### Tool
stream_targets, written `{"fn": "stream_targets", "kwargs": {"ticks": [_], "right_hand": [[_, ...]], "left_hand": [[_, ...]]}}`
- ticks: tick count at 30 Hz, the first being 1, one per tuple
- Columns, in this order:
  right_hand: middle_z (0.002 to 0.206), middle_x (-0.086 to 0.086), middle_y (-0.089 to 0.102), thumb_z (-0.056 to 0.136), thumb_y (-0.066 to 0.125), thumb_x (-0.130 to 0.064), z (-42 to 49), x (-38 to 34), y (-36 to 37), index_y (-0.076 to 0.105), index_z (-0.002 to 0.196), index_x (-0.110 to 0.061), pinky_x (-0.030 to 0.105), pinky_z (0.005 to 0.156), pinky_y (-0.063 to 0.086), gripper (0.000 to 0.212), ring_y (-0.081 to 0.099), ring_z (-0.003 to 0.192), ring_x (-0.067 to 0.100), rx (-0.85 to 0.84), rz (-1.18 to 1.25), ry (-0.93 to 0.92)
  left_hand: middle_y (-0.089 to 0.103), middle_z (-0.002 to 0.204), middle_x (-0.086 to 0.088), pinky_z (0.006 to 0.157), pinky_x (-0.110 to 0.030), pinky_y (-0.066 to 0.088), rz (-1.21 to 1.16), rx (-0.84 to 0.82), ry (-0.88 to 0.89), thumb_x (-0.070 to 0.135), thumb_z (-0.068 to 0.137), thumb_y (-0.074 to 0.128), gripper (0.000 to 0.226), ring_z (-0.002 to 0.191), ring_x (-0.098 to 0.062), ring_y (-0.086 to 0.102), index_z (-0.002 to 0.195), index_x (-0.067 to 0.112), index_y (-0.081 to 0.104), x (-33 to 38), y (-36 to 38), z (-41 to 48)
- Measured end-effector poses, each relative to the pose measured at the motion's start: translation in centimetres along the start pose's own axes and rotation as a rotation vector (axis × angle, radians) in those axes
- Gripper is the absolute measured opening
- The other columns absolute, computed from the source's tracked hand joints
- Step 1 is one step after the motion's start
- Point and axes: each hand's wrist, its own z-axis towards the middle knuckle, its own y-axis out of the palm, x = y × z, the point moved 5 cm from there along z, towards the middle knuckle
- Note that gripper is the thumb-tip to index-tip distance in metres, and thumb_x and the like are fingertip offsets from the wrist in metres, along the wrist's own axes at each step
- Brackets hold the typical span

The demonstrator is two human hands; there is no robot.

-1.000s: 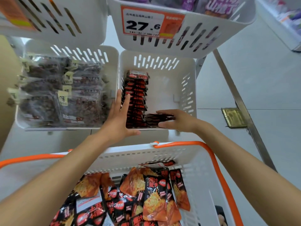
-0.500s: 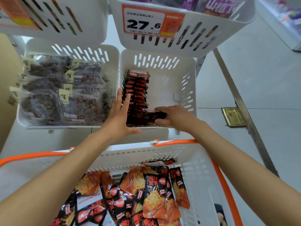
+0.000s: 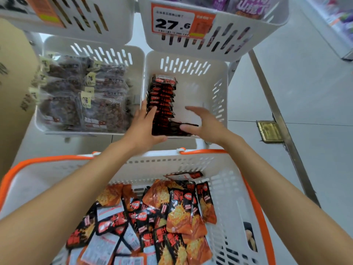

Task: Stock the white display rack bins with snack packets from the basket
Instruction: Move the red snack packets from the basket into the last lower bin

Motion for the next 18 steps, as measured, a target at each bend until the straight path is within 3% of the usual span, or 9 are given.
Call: {"fn": "stream_targets", "kwargs": {"ticks": [2, 4, 7, 9, 10, 11, 13, 15, 18], "right_hand": [[0.138, -0.005, 0.050, 0.092, 0.067, -0.031, -3.7, -2.9, -0.1, 0.050, 0.141, -0.025, 0.025, 0.103, 0.042, 0.052, 0.049, 0.121, 0.007, 0.201, 0.081, -0.090], [0.122, -0.007, 0.057, 0.093, 0.064, -0.020, -8.3, -5.2, 1.4, 0.057, 0.131, -0.021, 0.020, 0.091, 0.048, 0.038, 0.057, 0.104, 0.007, 0.274, 0.064, -0.190], [0.109, -0.006, 0.064, 0.094, 0.061, -0.019, -13.5, -5.6, 6.4, 0.064, 0.119, -0.019, 0.021, 0.083, 0.048, 0.025, 0.060, 0.093, 0.008, 0.143, -0.026, -0.196], [0.125, -0.001, 0.062, 0.095, 0.062, -0.023, -14.3, -2.2, 11.4, 0.061, 0.128, -0.016, 0.028, 0.096, 0.047, 0.034, 0.058, 0.110, 0.012, -0.093, -0.077, -0.058], [0.139, 0.003, 0.053, 0.094, 0.064, -0.027, -14.3, 0.0, 13.8, 0.051, 0.140, -0.015, 0.032, 0.106, 0.042, 0.049, 0.051, 0.126, 0.018, -0.200, -0.136, 0.023], [0.152, 0.007, 0.039, 0.091, 0.068, -0.033, -14.2, 2.2, 15.8, 0.034, 0.151, -0.015, 0.037, 0.113, 0.035, 0.071, 0.038, 0.139, 0.023, -0.273, -0.205, 0.107], [0.160, 0.009, 0.020, 0.080, 0.074, -0.049, -14.1, 5.6, 18.3, 0.003, 0.157, -0.016, 0.047, 0.118, 0.026, 0.110, 0.021, 0.148, 0.032, -0.305, -0.357, 0.251], [0.153, 0.011, 0.031, 0.071, 0.077, -0.057, -14.0, 7.3, 19.1, 0.012, 0.155, -0.013, 0.046, 0.115, 0.031, 0.115, 0.032, 0.141, 0.035, -0.251, -0.503, 0.314], [0.129, 0.014, 0.051, 0.078, 0.081, -0.039, -14.3, 6.1, 18.0, 0.044, 0.143, -0.018, 0.043, 0.099, 0.048, 0.078, 0.055, 0.117, 0.032, -0.234, -0.354, 0.255]], "left_hand": [[0.017, 0.164, -0.003, 0.123, -0.041, 0.016, -0.066, 0.051, 0.052, 0.040, 0.087, 0.073, 0.088, 0.152, -0.025, 0.010, 0.157, 0.020, 0.023, 1.1, -0.7, -2.4], [0.038, 0.154, 0.001, 0.118, -0.035, 0.026, -0.108, 0.110, 0.121, 0.036, 0.090, 0.070, 0.072, 0.145, -0.018, 0.029, 0.151, 0.021, 0.036, 1.8, -1.5, -5.7], [0.052, 0.142, 0.003, 0.110, -0.032, 0.034, -0.071, 0.221, 0.187, 0.027, 0.091, 0.070, 0.055, 0.132, -0.015, 0.044, 0.142, 0.023, 0.048, 1.2, -2.4, -11.3], [0.057, 0.130, 0.002, 0.101, -0.030, 0.039, -0.076, 0.270, 0.170, 0.018, 0.091, 0.069, 0.048, 0.115, -0.011, 0.050, 0.136, 0.021, 0.054, -0.3, -2.2, -14.7], [0.058, 0.126, 0.002, 0.098, -0.030, 0.041, -0.081, 0.272, 0.138, 0.015, 0.091, 0.068, 0.045, 0.109, -0.009, 0.050, 0.134, 0.020, 0.056, -1.3, -1.8, -16.2], [0.059, 0.124, 0.002, 0.096, -0.032, 0.043, -0.080, 0.264, 0.105, 0.013, 0.091, 0.067, 0.043, 0.107, -0.009, 0.051, 0.132, 0.020, 0.057, -2.3, -1.4, -17.5], [0.060, 0.122, 0.004, 0.095, -0.033, 0.046, -0.082, 0.218, 0.050, 0.012, 0.093, 0.065, 0.039, 0.108, -0.011, 0.054, 0.130, 0.021, 0.058, -4.1, -0.1, -19.9], [0.060, 0.123, 0.003, 0.097, -0.035, 0.048, -0.122, 0.130, -0.004, 0.011, 0.093, 0.065, 0.038, 0.107, -0.012, 0.057, 0.128, 0.023, 0.059, -5.5, 1.5, -21.6], [0.054, 0.131, 0.002, 0.104, -0.039, 0.045, -0.196, 0.002, -0.104, 0.018, 0.093, 0.067, 0.043, 0.119, -0.016, 0.054, 0.129, 0.034, 0.050, -6.4, 3.7, -22.8]]}}
